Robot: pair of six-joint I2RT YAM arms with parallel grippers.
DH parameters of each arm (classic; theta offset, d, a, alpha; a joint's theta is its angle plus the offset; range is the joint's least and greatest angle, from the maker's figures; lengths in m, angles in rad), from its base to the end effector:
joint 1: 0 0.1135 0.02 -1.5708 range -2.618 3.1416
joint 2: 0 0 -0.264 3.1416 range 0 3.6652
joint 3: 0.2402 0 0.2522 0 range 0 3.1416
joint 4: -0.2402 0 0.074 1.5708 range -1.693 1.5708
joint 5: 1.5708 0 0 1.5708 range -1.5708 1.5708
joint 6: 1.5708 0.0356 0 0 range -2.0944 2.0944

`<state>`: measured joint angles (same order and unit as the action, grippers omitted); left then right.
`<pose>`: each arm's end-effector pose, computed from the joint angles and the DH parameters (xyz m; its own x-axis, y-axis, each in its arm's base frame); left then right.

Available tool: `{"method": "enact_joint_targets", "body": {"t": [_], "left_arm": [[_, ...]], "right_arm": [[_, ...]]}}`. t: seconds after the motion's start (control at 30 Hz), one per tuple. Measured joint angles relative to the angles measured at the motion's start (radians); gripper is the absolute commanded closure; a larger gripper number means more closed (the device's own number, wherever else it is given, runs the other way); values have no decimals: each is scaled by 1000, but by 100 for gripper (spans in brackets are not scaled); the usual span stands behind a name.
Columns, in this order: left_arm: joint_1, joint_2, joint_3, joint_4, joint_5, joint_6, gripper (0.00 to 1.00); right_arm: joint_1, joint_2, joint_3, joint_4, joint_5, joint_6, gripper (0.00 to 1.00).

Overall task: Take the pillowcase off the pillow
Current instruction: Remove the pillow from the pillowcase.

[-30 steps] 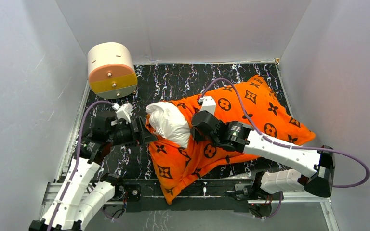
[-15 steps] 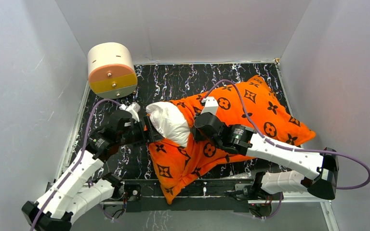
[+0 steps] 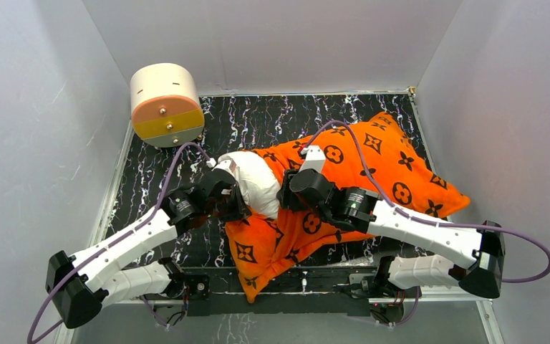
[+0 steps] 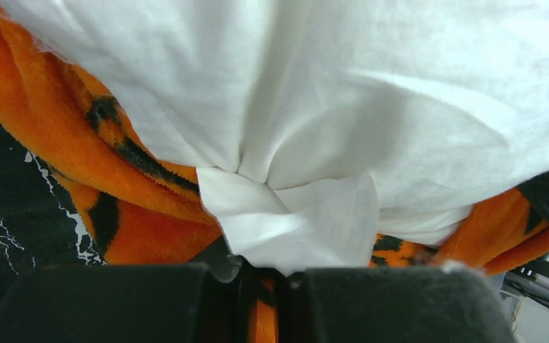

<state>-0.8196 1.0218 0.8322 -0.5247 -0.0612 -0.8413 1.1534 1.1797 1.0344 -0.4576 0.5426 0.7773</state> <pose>0.1496 -0.1570 0.2797 -0.8183 -0.2139 -0.5334 0.1319 0.8335 -0.5366 0.1208 0.2270 0.3222 -0.5920 0.1467 -0.7925 -0.2739 0.8882 0.3690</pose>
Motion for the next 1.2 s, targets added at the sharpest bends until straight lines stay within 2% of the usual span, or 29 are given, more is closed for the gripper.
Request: {"method": "enact_joint_targets", "body": {"t": [0.13,0.37,0.5,0.7,0.8,0.9,1.07,1.2], "left_arm": [[-6,-18,-17,21,-34,-11,100],[-9,-35,-40,42,-63,-11,100],[-9,-36,-41,46,-75,-11,100],[-9,-55,-41,45,-93,-6,100],[-9,-57,-41,43,-96,15,100],[-8,-48,-40,47,-109,30,100],[1,-56,-40,58,-176,31,100],[2,-71,-31,32,-235,35,100]], "right_arm": [[1,-48,23,-66,-27,13,32],[-1,-333,-5,-257,-3,90,23],[-2,-404,-16,-375,39,150,14],[-3,-336,-130,-380,92,180,24],[-19,-251,-151,-335,127,184,28],[-99,-186,-169,-236,93,134,30],[-341,-114,-202,13,-199,-36,29],[-396,-29,-150,101,-329,-140,25]]}}
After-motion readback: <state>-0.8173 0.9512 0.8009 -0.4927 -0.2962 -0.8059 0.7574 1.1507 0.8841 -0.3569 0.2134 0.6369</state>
